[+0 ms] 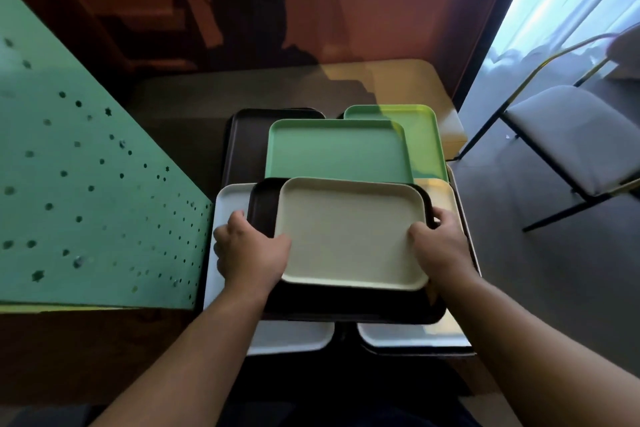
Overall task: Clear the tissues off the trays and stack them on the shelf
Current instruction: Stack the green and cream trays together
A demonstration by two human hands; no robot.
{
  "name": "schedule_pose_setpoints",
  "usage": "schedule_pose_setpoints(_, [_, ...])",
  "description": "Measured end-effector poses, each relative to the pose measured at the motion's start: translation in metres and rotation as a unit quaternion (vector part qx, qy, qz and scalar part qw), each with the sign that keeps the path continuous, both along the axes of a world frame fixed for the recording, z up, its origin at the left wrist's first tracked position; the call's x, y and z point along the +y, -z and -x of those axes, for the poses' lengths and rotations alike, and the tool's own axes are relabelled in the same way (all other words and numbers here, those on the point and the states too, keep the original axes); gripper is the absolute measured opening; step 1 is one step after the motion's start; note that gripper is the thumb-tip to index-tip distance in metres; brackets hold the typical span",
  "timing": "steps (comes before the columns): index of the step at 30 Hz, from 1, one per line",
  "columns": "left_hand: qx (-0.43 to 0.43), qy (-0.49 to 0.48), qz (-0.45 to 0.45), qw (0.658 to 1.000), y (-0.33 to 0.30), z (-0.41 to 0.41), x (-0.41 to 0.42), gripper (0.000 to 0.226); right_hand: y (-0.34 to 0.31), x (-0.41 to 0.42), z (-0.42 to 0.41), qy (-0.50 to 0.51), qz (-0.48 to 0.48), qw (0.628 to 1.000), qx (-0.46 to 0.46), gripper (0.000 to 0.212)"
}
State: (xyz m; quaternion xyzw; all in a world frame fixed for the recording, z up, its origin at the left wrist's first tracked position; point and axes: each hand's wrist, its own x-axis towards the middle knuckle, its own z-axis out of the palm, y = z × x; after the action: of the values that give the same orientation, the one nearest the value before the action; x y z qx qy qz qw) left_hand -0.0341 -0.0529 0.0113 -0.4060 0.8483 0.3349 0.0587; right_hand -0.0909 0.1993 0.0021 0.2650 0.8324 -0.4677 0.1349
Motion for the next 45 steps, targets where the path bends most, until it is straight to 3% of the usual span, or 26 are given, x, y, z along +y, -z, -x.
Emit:
schedule_pose_setpoints(5, [0.044,0.007,-0.004,0.999,-0.010,0.076,0.003,0.087,-0.010,-0.002,0.078,-0.016,-0.026,0.999,0.024,0.069])
schedule_pose_setpoints(17, [0.038,-0.037,0.015,0.998,0.036,0.162,-0.006,0.070,0.028,-0.023,0.185,-0.088,-0.090,0.992,0.003,0.033])
schedule_pose_setpoints(21, [0.033,-0.019,0.046,0.998,0.046,0.160,-0.006,0.068,0.040,-0.023,0.184,-0.098,-0.088,0.991,-0.019,0.044])
schedule_pose_setpoints(26, [-0.021,0.011,0.056,0.998,0.046,0.160,-0.010,0.074,0.046,-0.020,0.179,-0.096,-0.025,0.995,-0.008,0.056])
schedule_pose_setpoints(30, [-0.049,0.000,-0.016,0.999,0.041,0.155,-0.013,0.080,0.037,-0.024,0.177,-0.100,-0.001,0.995,-0.009,0.055])
schedule_pose_setpoints(34, [0.023,-0.042,-0.073,0.996,0.022,0.150,-0.022,0.081,0.016,-0.025,0.176,-0.071,0.023,0.996,-0.040,0.032])
schedule_pose_setpoints(39, [0.121,-0.054,-0.110,0.985,-0.020,0.145,-0.041,0.073,-0.011,-0.014,0.148,0.029,0.215,0.974,-0.066,0.025])
schedule_pose_setpoints(42, [0.185,-0.099,-0.134,0.968,-0.041,0.134,-0.043,0.073,-0.021,-0.012,0.120,0.086,0.276,0.957,-0.030,0.016])
schedule_pose_setpoints(45, [0.196,-0.205,-0.205,0.937,-0.048,0.113,-0.038,0.084,-0.025,-0.014,0.092,0.117,0.290,0.950,0.019,0.017])
